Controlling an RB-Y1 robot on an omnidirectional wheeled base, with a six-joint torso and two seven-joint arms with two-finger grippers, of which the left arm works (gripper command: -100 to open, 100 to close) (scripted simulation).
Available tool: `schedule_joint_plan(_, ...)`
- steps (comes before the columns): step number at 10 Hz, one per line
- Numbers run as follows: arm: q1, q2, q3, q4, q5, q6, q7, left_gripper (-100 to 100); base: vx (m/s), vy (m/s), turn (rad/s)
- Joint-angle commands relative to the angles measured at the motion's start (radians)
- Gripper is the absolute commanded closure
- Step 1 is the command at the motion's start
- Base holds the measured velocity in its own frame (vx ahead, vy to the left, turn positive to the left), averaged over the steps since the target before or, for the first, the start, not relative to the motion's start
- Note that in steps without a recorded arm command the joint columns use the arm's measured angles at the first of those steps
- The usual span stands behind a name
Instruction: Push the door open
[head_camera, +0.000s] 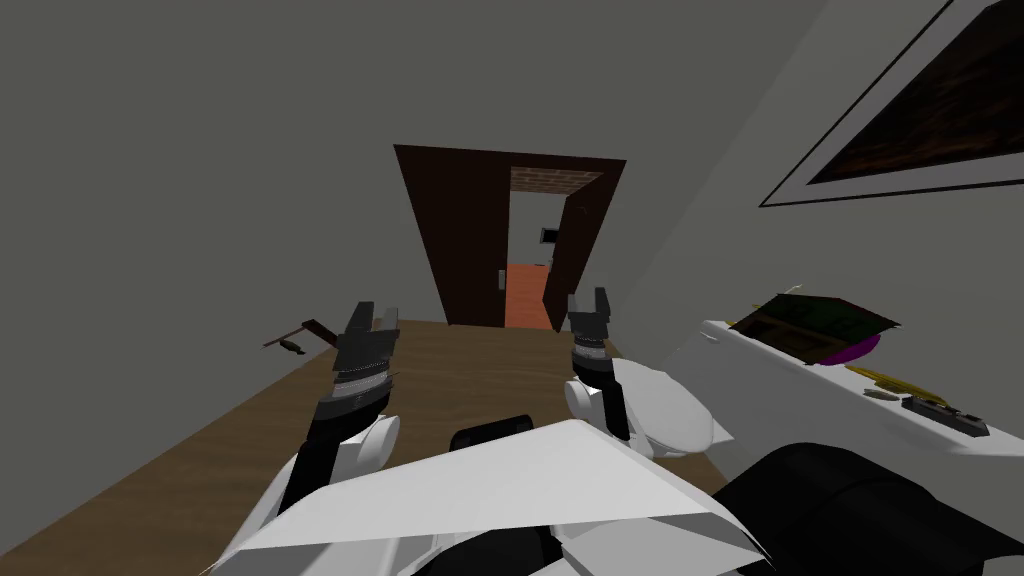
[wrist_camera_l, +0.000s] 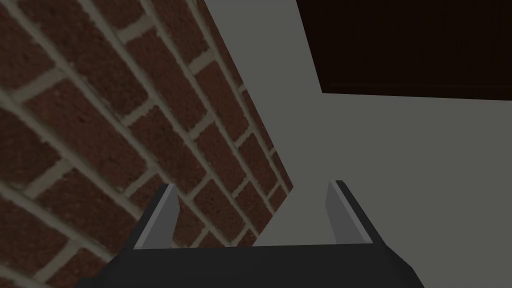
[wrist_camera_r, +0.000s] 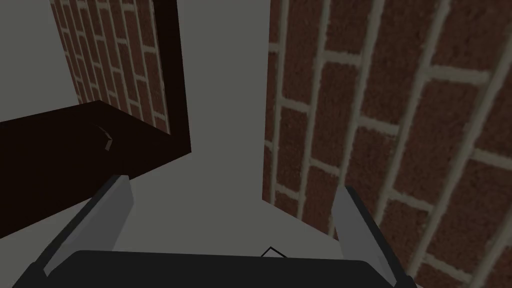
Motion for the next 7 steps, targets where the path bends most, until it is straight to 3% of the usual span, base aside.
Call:
schedule_joint_plan(1, -0.018, 0.007, 0.001, 0.029, 0.004, 0.002, 0.0, -100, 0.045, -0.02, -0.019)
schedule_joint_plan(7, -0.102, 0.031, 0.003, 0.168, 0.026, 0.013, 0.002, -100, 0.107, -0.032, -0.022)
